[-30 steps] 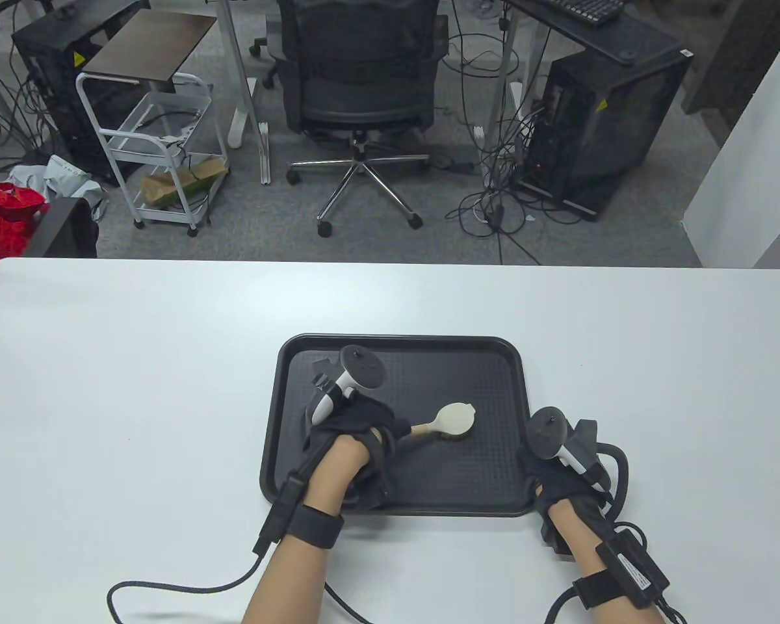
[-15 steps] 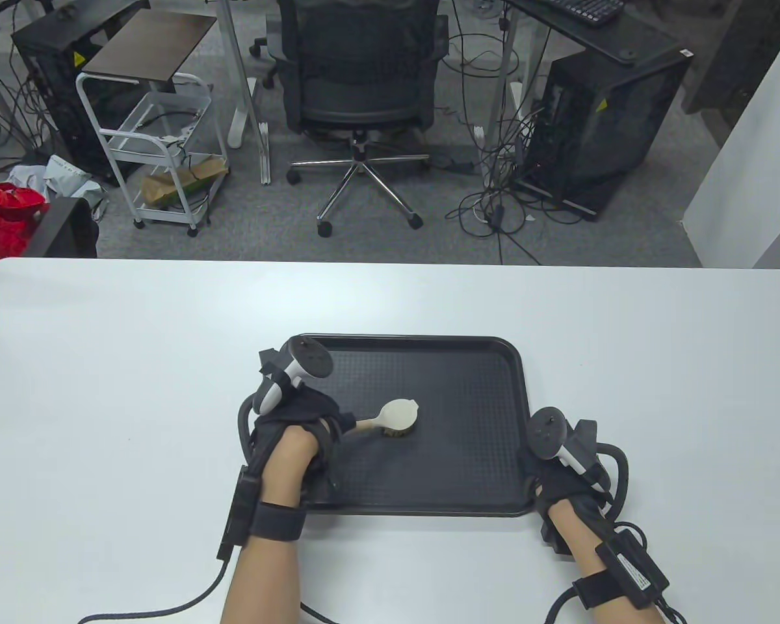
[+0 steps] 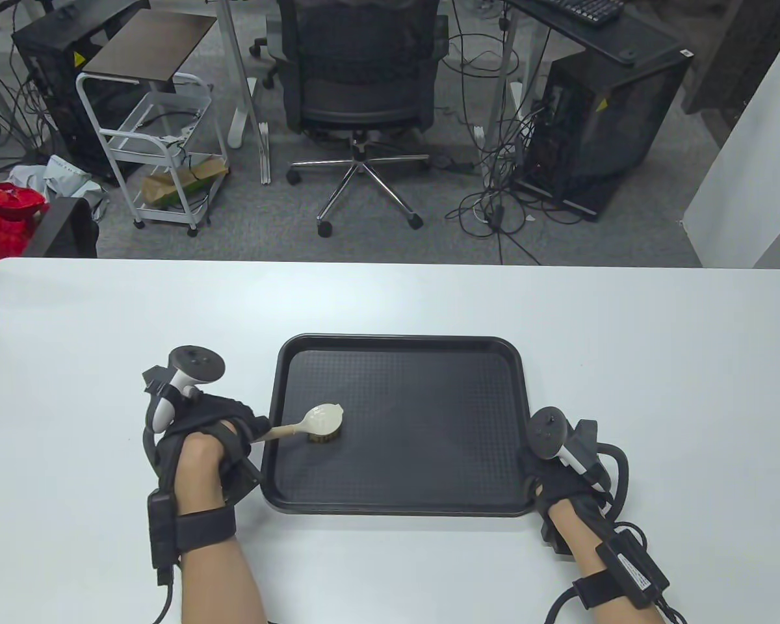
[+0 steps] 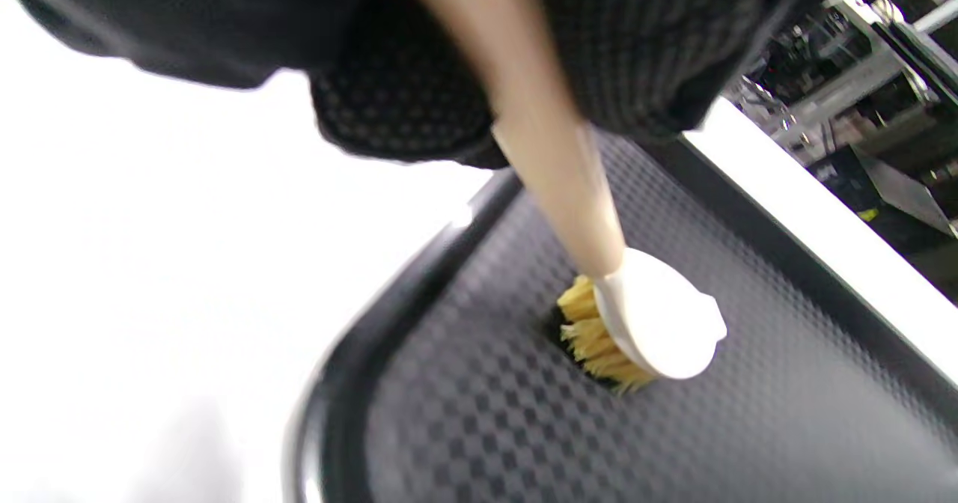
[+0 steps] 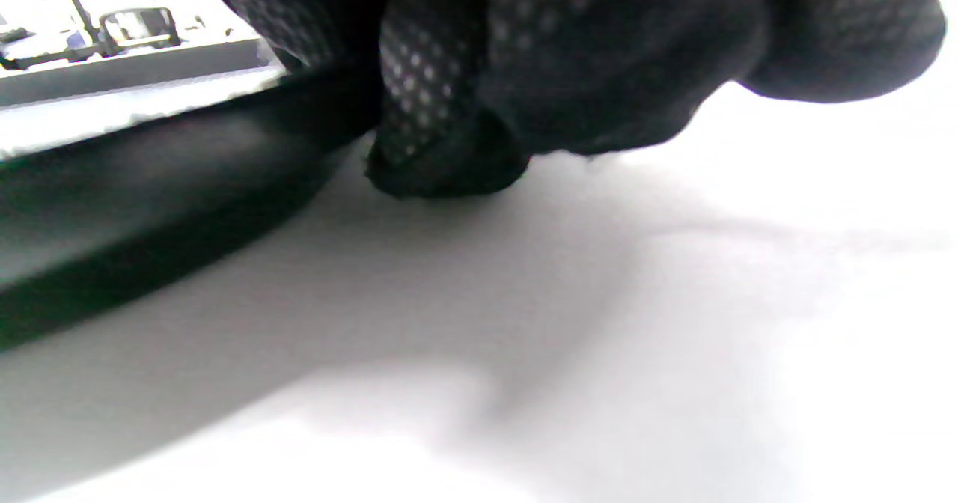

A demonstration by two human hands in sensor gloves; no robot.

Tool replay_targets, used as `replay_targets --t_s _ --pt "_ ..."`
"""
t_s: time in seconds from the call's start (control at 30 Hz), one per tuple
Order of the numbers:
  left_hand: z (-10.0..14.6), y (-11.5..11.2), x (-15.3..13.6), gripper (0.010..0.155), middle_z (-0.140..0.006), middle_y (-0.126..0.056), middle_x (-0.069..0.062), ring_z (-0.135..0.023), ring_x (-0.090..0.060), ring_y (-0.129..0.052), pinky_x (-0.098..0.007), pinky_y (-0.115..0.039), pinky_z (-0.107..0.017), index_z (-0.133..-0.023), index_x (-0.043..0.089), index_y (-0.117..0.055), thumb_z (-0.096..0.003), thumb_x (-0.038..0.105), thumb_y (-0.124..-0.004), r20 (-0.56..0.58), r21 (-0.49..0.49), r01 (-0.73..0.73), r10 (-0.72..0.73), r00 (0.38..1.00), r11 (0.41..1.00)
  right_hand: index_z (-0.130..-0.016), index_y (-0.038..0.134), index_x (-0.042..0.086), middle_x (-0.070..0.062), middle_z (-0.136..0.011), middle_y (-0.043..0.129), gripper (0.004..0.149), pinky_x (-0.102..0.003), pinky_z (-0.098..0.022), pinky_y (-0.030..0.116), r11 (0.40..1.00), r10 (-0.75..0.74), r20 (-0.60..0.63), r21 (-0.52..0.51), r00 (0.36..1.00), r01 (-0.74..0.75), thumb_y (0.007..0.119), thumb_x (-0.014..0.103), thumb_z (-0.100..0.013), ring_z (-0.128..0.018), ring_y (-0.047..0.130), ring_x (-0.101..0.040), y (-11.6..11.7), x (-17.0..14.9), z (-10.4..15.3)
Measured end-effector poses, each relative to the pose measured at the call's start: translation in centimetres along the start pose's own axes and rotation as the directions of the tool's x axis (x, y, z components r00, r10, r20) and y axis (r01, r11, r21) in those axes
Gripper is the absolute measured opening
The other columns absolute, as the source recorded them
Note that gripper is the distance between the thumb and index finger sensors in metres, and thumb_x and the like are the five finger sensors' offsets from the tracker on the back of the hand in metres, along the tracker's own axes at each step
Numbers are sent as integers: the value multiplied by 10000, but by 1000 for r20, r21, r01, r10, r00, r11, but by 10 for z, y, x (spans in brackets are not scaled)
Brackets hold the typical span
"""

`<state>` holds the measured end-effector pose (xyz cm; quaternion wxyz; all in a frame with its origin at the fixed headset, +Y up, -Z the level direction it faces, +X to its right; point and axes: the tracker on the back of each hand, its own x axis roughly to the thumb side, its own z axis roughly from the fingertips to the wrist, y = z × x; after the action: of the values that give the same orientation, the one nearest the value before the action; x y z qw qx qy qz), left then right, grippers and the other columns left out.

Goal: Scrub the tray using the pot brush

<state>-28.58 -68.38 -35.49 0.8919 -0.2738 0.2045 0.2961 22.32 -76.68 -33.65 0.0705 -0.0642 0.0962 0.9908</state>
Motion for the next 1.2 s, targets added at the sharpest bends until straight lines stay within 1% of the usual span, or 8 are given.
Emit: replay_targets --t_s 0.13,0.27,0.4,0.53,0.73,0.87,1.03,1.2 --pt "0 13 -23 497 -576 -1003 -82 -205 -276 -960 -525 -796 -448 -794 181 -927 -370 438 -907 -31 34 -60 61 998 998 -951 630 75 -47 -388 1002 582 -475 -291 830 1000 -1 0 0 1000 1 771 375 -472 -181 957 -257 0 0 0" --pt "1 16 -26 496 -586 -991 -80 -213 -269 -956 -520 -794 -453 -801 170 -913 -382 435 -897 -21 41 -82 83 996 996 -951 630 75 -47 -388 1002 582 -474 -290 830 1000 -1 0 1 1000 1 770 375 -473 -181 957 -257 0 0 0" --pt "7 17 -10 522 -588 -981 -56 -203 -220 -957 -491 -812 -442 -830 152 -853 -414 467 -836 80 69 -123 117 990 990 -950 632 76 -45 -388 1002 580 -474 -290 831 1000 1 -1 -1 1000 -1 770 376 -472 -181 957 -256 0 0 0" --pt "11 3 29 533 -591 -981 -54 -201 -210 -962 -487 -818 -434 -838 138 -838 -422 472 -821 246 8 -161 154 957 987 -951 631 74 -46 -388 1002 582 -474 -291 830 1000 1 -1 0 1000 -1 770 376 -472 -181 957 -257 0 0 0" --pt "20 -48 107 545 -598 -982 -41 -203 -194 -975 -479 -830 -430 -841 137 -830 -420 483 -809 404 -59 -11 34 914 998 -951 631 77 -45 -388 1002 581 -473 -290 831 1000 3 -1 -2 1000 -3 769 376 -472 -181 957 -256 0 0 0" --pt "24 -88 142 554 -597 -982 -41 -203 -197 -976 -482 -828 -430 -842 135 -826 -415 487 -802 449 -85 25 16 893 996 -950 632 76 -46 -387 1002 580 -474 -290 830 1000 2 -1 -1 1000 -2 770 376 -472 -181 957 -256 0 0 0" --pt "25 -131 168 551 -585 -989 -42 -183 -186 -976 -477 -838 -415 -833 132 -830 -415 489 -798 486 -96 65 -10 874 993 -951 631 75 -47 -388 1002 581 -475 -290 830 1000 1 -1 0 1000 -1 770 374 -472 -181 957 -257 0 0 0" --pt "23 -163 179 553 -565 -999 -51 -153 -182 -972 -478 -846 -394 -822 119 -837 -410 485 -799 483 -67 74 -33 875 995 -951 630 75 -47 -388 1002 581 -475 -291 830 1000 1 0 -1 1000 -1 771 374 -473 -181 957 -258 0 0 0"
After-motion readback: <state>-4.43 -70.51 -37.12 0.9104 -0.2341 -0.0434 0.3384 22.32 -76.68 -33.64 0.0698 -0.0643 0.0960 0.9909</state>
